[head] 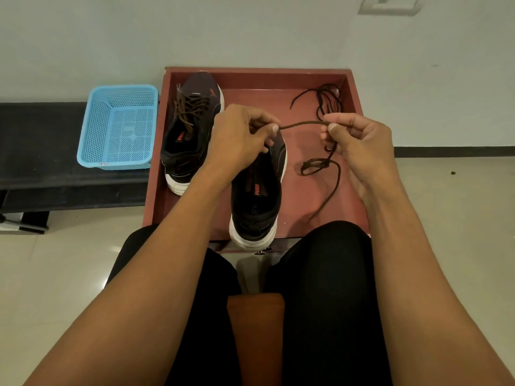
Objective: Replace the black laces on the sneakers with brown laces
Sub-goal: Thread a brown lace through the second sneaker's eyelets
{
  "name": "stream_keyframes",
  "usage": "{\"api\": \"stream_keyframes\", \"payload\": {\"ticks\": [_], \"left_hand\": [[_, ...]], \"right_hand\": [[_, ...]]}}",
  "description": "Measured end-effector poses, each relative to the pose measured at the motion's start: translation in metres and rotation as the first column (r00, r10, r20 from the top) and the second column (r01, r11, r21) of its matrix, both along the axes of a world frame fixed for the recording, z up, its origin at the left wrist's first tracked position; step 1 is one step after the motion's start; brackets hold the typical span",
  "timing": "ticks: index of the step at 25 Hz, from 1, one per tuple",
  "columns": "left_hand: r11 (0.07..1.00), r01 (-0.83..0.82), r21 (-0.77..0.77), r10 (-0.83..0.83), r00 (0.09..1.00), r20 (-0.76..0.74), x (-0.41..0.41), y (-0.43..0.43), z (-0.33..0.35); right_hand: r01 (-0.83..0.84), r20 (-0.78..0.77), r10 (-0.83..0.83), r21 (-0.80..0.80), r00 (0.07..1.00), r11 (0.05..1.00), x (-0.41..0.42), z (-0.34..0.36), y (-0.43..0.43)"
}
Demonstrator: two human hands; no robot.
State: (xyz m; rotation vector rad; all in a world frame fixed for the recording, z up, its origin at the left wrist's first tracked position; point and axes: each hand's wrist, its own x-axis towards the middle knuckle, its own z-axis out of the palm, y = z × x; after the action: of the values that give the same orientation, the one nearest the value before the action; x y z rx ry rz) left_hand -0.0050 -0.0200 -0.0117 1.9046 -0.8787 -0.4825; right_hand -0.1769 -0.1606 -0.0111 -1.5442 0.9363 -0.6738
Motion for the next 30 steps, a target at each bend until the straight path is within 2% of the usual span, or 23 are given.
{"api": "stream_keyframes", "payload": {"ticks": [3,6,9,13,15,17,19,24,30], "left_hand": [[0.998,-0.021,-0.052,0.015,0.995,-0.098,0.002,0.003,0.003],[0.999,0.007,-0.048,-0.011,0.996,-0.089,0.001,0.004,0.005],[0.998,-0.012,-0.054,0.008,0.997,-0.071,0.003,0.005,0.005],[0.995,-0.084,-0.061,0.079,0.994,-0.081,0.01,0.007,0.003],[0.995,-0.087,0.042,0.087,0.996,0.022,0.013,0.008,-0.003],[0.975,-0.043,0.219,0.01,0.988,0.152,0.011,0.011,-0.01],[0.947,-0.022,0.322,-0.043,0.98,0.192,0.01,0.013,-0.017],[0.921,-0.077,0.381,-0.013,0.974,0.227,0.004,0.008,-0.025],[0.903,-0.176,0.391,0.068,0.959,0.275,-0.006,0.0,-0.029]], "right_hand": [[-0.116,-0.212,0.068,-0.226,0.975,0.967,0.003,0.004,0.004],[-0.347,-0.349,0.213,-0.382,0.912,0.857,0.02,0.014,0.017],[-0.413,-0.35,0.286,-0.374,0.892,0.83,0.035,0.016,0.03],[-0.324,-0.339,0.191,-0.398,0.921,0.858,0.05,0.022,0.017],[-0.322,-0.389,0.155,-0.414,0.908,0.851,0.054,0.019,0.011],[-0.356,-0.474,0.142,-0.399,0.869,0.845,0.053,0.01,0.01],[-0.395,-0.557,0.147,-0.356,0.818,0.847,0.05,0.001,0.011],[-0.412,-0.638,0.126,-0.323,0.76,0.852,0.057,-0.004,0.009],[-0.483,-0.687,0.149,-0.322,0.711,0.814,0.071,-0.013,0.014]]}}
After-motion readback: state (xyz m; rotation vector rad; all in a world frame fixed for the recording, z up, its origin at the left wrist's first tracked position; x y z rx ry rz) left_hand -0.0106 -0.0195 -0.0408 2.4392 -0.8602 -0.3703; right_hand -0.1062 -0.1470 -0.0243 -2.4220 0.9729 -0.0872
